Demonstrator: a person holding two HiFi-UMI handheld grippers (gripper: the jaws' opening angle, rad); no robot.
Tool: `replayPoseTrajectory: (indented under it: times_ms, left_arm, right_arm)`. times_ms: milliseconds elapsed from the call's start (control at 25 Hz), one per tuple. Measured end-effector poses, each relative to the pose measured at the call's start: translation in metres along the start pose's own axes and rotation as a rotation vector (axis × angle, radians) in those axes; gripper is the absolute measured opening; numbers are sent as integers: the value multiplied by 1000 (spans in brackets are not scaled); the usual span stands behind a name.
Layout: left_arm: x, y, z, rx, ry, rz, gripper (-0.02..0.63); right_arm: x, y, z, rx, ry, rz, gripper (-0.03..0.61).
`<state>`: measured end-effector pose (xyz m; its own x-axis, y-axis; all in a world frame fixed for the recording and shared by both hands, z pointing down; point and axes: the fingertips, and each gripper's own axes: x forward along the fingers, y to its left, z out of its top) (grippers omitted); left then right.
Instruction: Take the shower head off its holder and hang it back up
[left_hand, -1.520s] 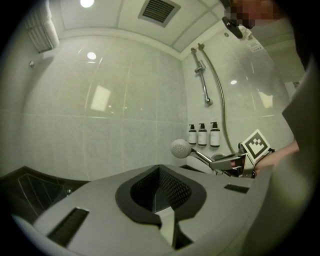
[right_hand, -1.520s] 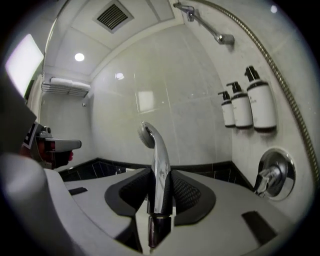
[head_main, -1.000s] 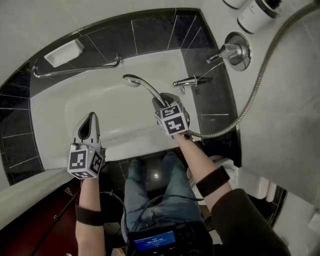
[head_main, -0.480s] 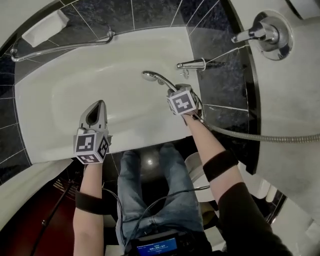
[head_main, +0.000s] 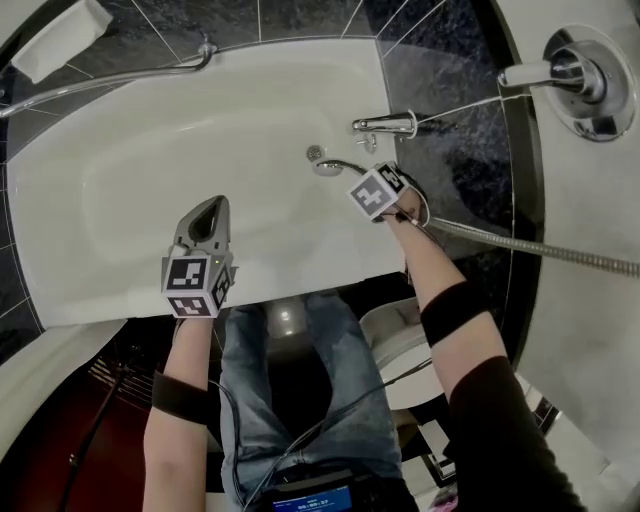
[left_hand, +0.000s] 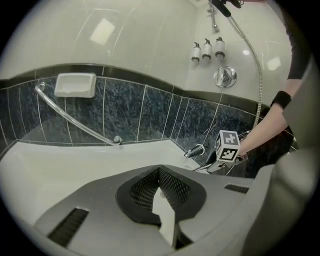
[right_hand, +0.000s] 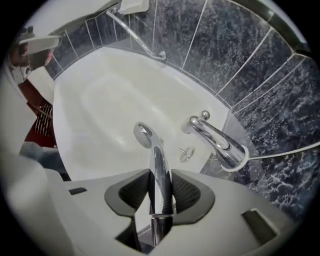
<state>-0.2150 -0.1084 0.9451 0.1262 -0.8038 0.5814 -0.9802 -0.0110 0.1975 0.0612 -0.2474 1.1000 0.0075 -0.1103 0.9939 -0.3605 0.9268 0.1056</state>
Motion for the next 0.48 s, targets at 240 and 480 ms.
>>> replayPoseTrajectory:
  times_ms: [240, 480]
  left_arm:
    - [-1, 7, 2, -3, 1, 5, 0]
    - [1, 9, 5, 3, 2, 13, 0]
  right_arm:
    - [20, -7, -27, -275, 123, -95, 150]
    - [31, -18, -44, -510, 172, -191, 175]
